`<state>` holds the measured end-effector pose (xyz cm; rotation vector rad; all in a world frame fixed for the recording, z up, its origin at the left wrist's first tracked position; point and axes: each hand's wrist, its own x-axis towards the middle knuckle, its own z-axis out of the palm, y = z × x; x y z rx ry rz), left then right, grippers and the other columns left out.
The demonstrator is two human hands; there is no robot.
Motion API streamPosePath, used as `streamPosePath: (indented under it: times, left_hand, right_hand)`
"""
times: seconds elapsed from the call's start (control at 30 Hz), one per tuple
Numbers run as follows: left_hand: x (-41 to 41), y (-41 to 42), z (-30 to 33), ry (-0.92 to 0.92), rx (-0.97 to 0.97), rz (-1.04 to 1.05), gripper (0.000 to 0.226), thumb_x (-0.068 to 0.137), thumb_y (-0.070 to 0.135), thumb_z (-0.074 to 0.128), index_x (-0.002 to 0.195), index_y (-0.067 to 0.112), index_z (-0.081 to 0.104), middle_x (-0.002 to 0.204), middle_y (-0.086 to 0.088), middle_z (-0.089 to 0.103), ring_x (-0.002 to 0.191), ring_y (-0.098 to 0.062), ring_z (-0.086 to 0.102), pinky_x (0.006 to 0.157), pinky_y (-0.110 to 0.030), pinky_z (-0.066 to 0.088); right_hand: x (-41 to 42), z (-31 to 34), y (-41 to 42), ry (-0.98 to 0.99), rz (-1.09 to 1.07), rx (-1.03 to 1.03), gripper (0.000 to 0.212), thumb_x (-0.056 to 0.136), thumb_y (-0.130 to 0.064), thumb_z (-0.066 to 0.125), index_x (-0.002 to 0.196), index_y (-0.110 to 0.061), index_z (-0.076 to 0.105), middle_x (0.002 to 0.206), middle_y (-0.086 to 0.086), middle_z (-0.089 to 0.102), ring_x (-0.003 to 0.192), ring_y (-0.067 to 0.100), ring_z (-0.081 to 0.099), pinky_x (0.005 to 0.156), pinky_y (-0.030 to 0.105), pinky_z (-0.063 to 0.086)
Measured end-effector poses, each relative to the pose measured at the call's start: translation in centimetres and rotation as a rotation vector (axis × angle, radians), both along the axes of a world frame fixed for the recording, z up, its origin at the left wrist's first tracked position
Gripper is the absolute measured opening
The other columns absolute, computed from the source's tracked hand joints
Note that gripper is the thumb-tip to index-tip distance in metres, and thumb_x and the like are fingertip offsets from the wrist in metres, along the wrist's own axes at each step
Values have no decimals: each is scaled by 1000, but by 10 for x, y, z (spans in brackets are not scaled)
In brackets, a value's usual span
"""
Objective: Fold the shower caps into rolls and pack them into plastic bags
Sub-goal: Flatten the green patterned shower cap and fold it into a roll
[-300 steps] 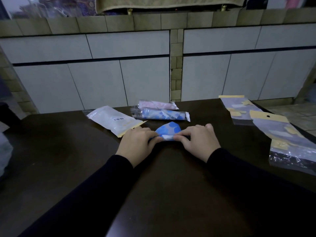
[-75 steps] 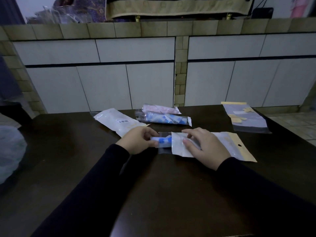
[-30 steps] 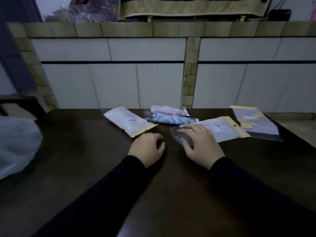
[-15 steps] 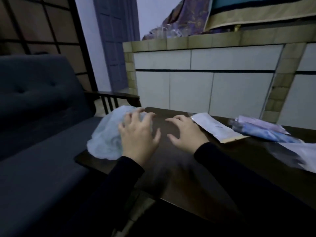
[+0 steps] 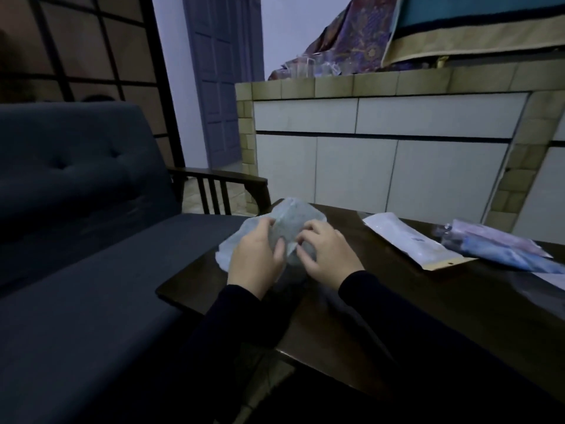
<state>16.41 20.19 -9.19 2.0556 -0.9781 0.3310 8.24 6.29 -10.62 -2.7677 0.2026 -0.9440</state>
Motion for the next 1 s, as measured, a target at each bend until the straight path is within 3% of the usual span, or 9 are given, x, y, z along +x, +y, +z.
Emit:
streamPosePath:
  times: [0.13, 0.2, 0.37, 0.47, 0.53, 0.6, 0.73, 0.9, 1.0]
  left_hand:
    - [-26, -22, 28, 185, -144, -397, 54, 82, 58, 63, 127, 31, 48, 115, 11, 63, 97, 4, 61, 81, -21, 55]
    - [-43, -35, 34, 77, -79, -494, 66, 75, 66, 66, 130, 37, 45, 119, 17, 62, 104, 7, 58, 90, -24, 51]
    - [-70, -86, 34, 22, -110, -474, 46, 72, 61, 65, 103, 28, 65, 92, 14, 69, 88, -2, 64, 79, -37, 54]
    - [-76, -125, 34, 270, -206, -471, 26, 73, 45, 75, 77, 19, 70, 72, 5, 71, 70, -10, 67, 67, -37, 57]
    - [-84, -147, 35, 445, -232, -529, 18, 74, 34, 80, 71, 19, 70, 67, 7, 70, 62, -3, 65, 58, -24, 52]
    - [-92, -166, 27, 492, -152, -567, 14, 76, 29, 80, 71, 19, 71, 64, 10, 69, 58, 2, 63, 53, -15, 46]
    - [-97, -194, -3, 560, -58, -542, 19, 74, 34, 80, 74, 17, 73, 67, 5, 71, 67, -9, 68, 62, -25, 52]
    - [-96, -195, -6, 911, -19, -695, 17, 81, 15, 67, 65, 11, 61, 59, -4, 51, 49, -15, 50, 48, -21, 39]
    - [-84, -196, -6, 823, -27, -740, 20, 78, 14, 68, 66, 2, 58, 67, -9, 51, 62, -19, 50, 55, -24, 40]
  right_hand:
    - [-45, 18, -24, -288, -81, 266, 10, 98, -22, 48, 90, -18, 50, 77, -6, 55, 70, 1, 53, 63, 18, 37]
    - [-70, 30, -38, -422, -183, 415, 13, 100, -22, 43, 89, -18, 47, 71, -8, 52, 64, -2, 51, 55, 18, 35]
    - [-130, 49, -97, -627, -411, 895, 25, 101, -22, 44, 85, -9, 58, 82, 7, 63, 90, 28, 59, 83, 37, 44]
    - [-175, 53, -122, -504, -315, 1429, 29, 93, -30, 55, 94, -6, 70, 82, 9, 73, 83, 27, 68, 80, 38, 52]
    - [-199, 45, -135, -359, -267, 1556, 44, 88, -45, 60, 110, -9, 70, 98, 12, 73, 91, 28, 70, 86, 40, 52]
    - [-216, 37, -143, -302, -288, 1518, 54, 80, -54, 67, 117, -16, 67, 106, 10, 71, 99, 29, 68, 92, 44, 50]
    - [-233, 20, -154, -328, -405, 1435, 20, 91, -22, 63, 103, -7, 68, 86, 11, 73, 82, 24, 69, 80, 35, 53]
    - [-245, 8, -180, -87, -815, 911, 21, 86, -7, 53, 89, 7, 68, 99, 31, 65, 94, 33, 66, 80, 43, 53]
    - [-242, 20, -174, 96, -809, 871, 24, 87, -8, 50, 101, -6, 70, 102, 21, 67, 86, 26, 62, 70, 31, 49]
